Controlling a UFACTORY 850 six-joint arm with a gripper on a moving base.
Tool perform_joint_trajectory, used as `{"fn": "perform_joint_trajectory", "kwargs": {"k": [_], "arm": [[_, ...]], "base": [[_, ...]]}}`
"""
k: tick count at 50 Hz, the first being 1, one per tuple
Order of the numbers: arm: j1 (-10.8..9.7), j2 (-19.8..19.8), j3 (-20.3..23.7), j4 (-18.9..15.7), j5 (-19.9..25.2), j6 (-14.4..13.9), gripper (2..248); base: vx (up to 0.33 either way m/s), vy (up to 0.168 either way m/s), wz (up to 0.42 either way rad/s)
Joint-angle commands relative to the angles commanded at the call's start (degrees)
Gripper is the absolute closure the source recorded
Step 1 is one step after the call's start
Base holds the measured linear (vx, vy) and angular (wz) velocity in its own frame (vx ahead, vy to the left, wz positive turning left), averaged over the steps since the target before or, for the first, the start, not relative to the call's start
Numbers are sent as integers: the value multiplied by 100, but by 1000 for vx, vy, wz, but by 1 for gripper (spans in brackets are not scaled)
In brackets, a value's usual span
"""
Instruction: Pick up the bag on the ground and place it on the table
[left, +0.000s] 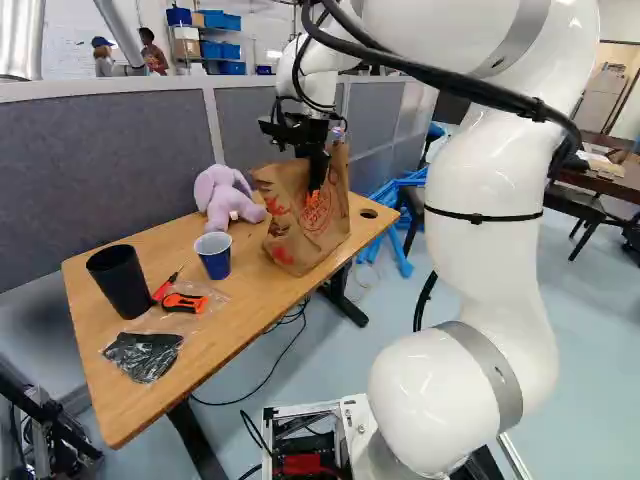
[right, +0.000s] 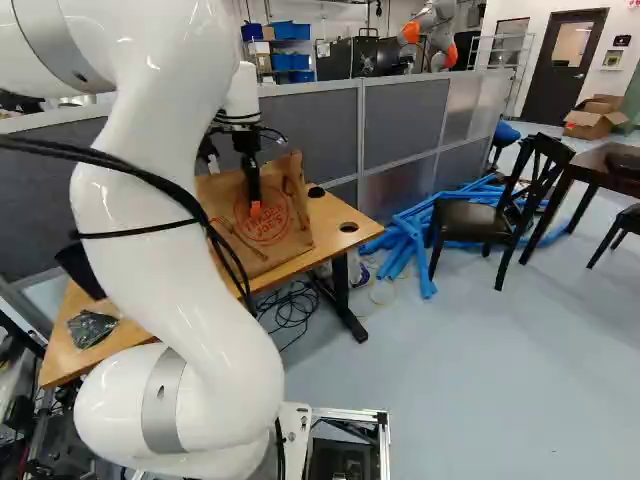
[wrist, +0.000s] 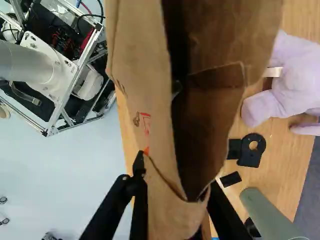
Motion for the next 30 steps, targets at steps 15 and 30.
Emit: {"fn": "perform_joint_trajectory", "kwargs": {"k": [15,30], "arm": [[0,0,0,0,0,0,77],[0,19,2,0,0,0,3]], "base": [[0,0,0],[0,0,0]]}}
